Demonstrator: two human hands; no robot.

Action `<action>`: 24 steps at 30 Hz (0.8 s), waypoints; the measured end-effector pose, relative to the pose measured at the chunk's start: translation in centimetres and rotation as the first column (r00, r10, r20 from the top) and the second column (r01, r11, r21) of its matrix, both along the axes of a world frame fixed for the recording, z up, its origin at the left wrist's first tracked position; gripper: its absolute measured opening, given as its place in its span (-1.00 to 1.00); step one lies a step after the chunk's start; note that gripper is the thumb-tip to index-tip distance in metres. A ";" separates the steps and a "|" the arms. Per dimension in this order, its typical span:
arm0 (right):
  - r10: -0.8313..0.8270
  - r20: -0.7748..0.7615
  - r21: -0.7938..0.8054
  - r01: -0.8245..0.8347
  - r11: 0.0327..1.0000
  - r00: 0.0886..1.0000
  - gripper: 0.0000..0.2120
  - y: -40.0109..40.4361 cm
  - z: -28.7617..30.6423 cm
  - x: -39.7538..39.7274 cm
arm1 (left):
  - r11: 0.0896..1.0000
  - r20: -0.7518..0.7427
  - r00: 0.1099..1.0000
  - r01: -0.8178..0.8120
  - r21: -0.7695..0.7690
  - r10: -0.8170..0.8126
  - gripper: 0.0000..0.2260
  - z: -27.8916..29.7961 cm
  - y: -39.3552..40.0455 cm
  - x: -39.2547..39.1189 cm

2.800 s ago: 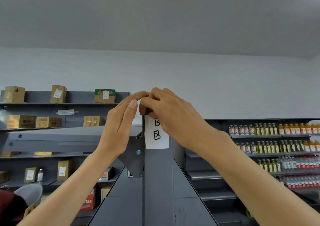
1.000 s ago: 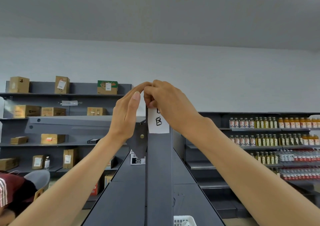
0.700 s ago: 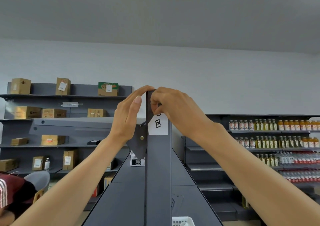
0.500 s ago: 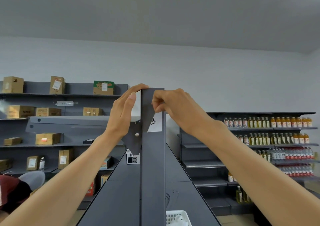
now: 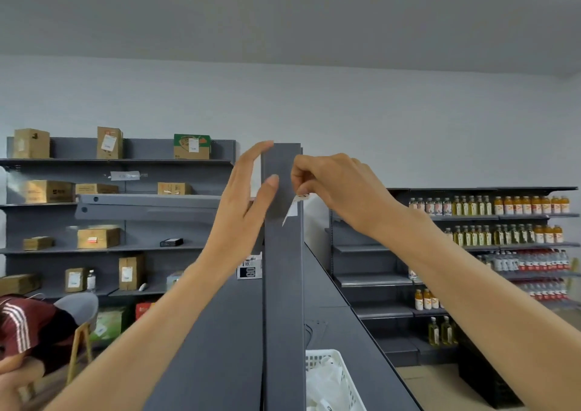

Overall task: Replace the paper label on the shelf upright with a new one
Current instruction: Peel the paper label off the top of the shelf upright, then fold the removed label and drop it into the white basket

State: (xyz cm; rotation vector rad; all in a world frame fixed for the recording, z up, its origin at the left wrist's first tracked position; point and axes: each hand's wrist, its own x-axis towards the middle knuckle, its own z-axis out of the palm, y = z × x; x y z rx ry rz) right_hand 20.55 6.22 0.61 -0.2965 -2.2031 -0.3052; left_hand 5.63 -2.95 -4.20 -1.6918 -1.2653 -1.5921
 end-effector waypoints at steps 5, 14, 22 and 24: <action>0.095 -0.044 -0.001 -0.095 0.995 0.994 -0.78 -1.1 0.3 0.4 | 0.999 0.047 0.999 -0.022 -0.027 0.024 -0.68 -2.1 -0.8 2.1; 0.125 0.104 -0.140 -0.110 0.984 0.987 -0.64 -1.3 -0.8 1.0 | 0.994 0.298 0.953 0.075 -0.081 -0.048 -0.75 -2.4 -0.7 2.8; 0.203 0.025 -0.364 -0.180 0.914 0.979 -0.74 -0.8 -5.2 1.8 | 0.983 0.408 0.910 0.133 -0.127 -0.071 -0.70 -4.8 -1.0 2.7; 0.244 -0.068 -0.432 -0.248 0.867 0.968 -0.75 -0.6 -7.8 2.0 | 0.983 0.398 0.915 0.130 -0.129 -0.069 -0.75 -5.7 -1.2 3.1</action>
